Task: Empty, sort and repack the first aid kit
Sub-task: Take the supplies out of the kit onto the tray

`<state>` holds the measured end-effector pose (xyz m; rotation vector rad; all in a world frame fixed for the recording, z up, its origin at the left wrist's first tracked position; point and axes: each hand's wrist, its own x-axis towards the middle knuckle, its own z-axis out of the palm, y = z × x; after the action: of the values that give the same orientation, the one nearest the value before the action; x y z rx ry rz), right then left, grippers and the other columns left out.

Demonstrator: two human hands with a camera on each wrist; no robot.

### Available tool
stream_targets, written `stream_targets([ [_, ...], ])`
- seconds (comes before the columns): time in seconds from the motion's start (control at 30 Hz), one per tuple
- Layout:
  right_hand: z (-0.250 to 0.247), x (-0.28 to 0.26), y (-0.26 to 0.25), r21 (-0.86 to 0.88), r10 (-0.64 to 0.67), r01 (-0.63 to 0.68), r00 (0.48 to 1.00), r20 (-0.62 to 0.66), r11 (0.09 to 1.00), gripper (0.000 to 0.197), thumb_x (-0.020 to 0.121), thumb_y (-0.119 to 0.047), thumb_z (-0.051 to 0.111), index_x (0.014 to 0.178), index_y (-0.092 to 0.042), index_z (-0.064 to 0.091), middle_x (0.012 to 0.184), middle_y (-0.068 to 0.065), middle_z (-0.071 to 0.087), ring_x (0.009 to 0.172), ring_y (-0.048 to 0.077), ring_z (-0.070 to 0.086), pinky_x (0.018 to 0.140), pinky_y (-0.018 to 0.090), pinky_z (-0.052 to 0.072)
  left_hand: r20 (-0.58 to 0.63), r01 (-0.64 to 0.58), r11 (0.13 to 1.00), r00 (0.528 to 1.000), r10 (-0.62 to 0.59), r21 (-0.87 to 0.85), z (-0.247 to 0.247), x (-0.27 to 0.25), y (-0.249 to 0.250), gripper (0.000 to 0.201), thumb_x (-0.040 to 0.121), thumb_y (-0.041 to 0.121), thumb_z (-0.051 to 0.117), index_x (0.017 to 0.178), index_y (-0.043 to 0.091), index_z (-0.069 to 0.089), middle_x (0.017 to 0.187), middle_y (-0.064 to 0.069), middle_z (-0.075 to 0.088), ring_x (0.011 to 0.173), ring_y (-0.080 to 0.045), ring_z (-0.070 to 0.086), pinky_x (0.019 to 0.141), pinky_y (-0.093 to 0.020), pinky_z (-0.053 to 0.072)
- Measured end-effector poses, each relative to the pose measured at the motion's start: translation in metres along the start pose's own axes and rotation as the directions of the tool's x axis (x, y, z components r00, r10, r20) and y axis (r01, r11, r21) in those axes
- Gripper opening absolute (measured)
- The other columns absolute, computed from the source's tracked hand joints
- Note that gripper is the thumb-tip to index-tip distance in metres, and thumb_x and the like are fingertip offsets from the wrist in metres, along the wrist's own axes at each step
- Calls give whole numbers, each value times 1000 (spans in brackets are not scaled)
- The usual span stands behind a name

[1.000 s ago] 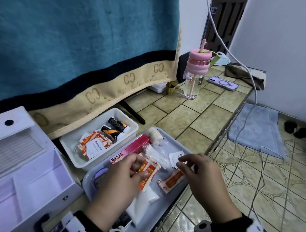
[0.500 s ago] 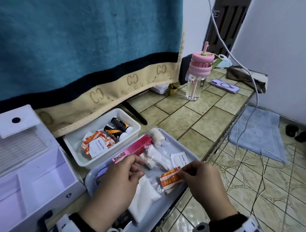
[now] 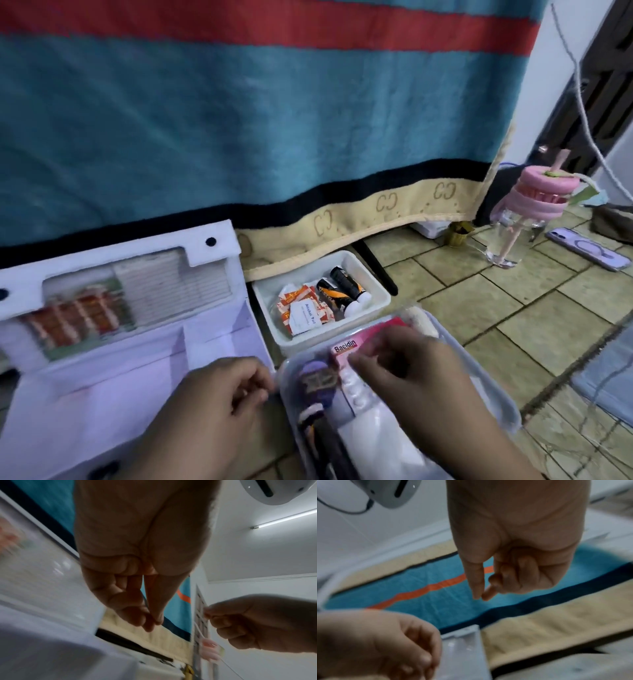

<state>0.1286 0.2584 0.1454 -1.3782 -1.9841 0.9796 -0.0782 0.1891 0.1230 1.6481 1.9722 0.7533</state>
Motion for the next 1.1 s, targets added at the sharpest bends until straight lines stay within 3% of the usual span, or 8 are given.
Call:
stream_targets([
  [0.13, 37, 23, -67, 47, -172, 168, 887, 428, 985, 14, 79, -38, 69, 85, -25, 66, 64, -8, 62, 55, 0, 54, 55, 17, 42, -121, 111, 993, 987, -106, 43, -53, -23, -37, 23, 83, 18, 67, 84, 40, 63, 96, 38, 55, 85, 5, 56, 67, -14, 47],
  [0.23, 68, 44, -109, -70, -236, 337, 778, 583, 939, 28, 80, -42, 68, 104, -28, 64, 88, -10, 67, 73, 4, 61, 67, 21, 48, -246, 228, 971, 948, -204, 75, -85, -35, -66, 23, 83, 20, 67, 75, 39, 59, 80, 12, 63, 74, -2, 58, 62, -20, 42],
  [0.33, 101, 67, -137, -179, -302, 525, 700, 648, 832, 47, 83, -40, 65, 126, -24, 55, 119, -3, 61, 103, 13, 59, 83, 23, 44, -346, 321, 938, 901, -261, 129, -106, -39, -90, 15, 89, 20, 59, 91, 34, 57, 101, 9, 61, 86, -9, 56, 72, -28, 41],
  [0.5, 151, 94, -157, -250, -524, 694, 690, 500, 675, 50, 83, -24, 64, 131, -20, 50, 130, 3, 49, 122, 22, 45, 108, 36, 33, -350, 315, 928, 907, -233, 198, -116, -38, -108, 44, 96, 14, 45, 139, 25, 40, 132, 3, 47, 120, -12, 45, 86, -19, 31],
  [0.63, 169, 100, -156, -263, -566, 710, 688, 454, 653, 52, 83, -7, 59, 133, -20, 48, 130, 0, 48, 122, 20, 41, 104, 27, 32, -416, 198, 952, 905, -85, 236, -121, -31, -114, 49, 91, -3, 41, 132, 22, 53, 135, 6, 52, 124, -10, 46, 101, -20, 35],
  [0.83, 173, 99, -159, -253, -594, 715, 688, 417, 651, 42, 87, -4, 52, 125, -21, 56, 120, 3, 55, 114, 23, 51, 99, 31, 39, -560, 155, 969, 828, -22, 190, -116, -32, -106, 60, 82, -15, 42, 127, 20, 58, 128, 9, 55, 118, -2, 45, 99, -11, 29],
  [0.97, 175, 97, -160, -230, -552, 666, 729, 404, 710, 39, 88, -6, 47, 114, -31, 61, 114, 1, 64, 107, 22, 59, 89, 31, 50, -608, 143, 967, 794, 14, 209, -122, -24, -103, 54, 85, -8, 47, 130, 20, 55, 104, 9, 52, 98, -14, 51, 81, -19, 36],
  [1.1, 173, 100, -168, -308, -511, 637, 760, 401, 707, 28, 89, -13, 53, 109, -28, 65, 107, 5, 67, 100, 26, 61, 79, 29, 48, -647, 173, 937, 759, 68, 302, -138, -8, -106, 30, 86, 8, 48, 108, 13, 68, 105, -3, 64, 99, -24, 58, 89, -29, 42],
])
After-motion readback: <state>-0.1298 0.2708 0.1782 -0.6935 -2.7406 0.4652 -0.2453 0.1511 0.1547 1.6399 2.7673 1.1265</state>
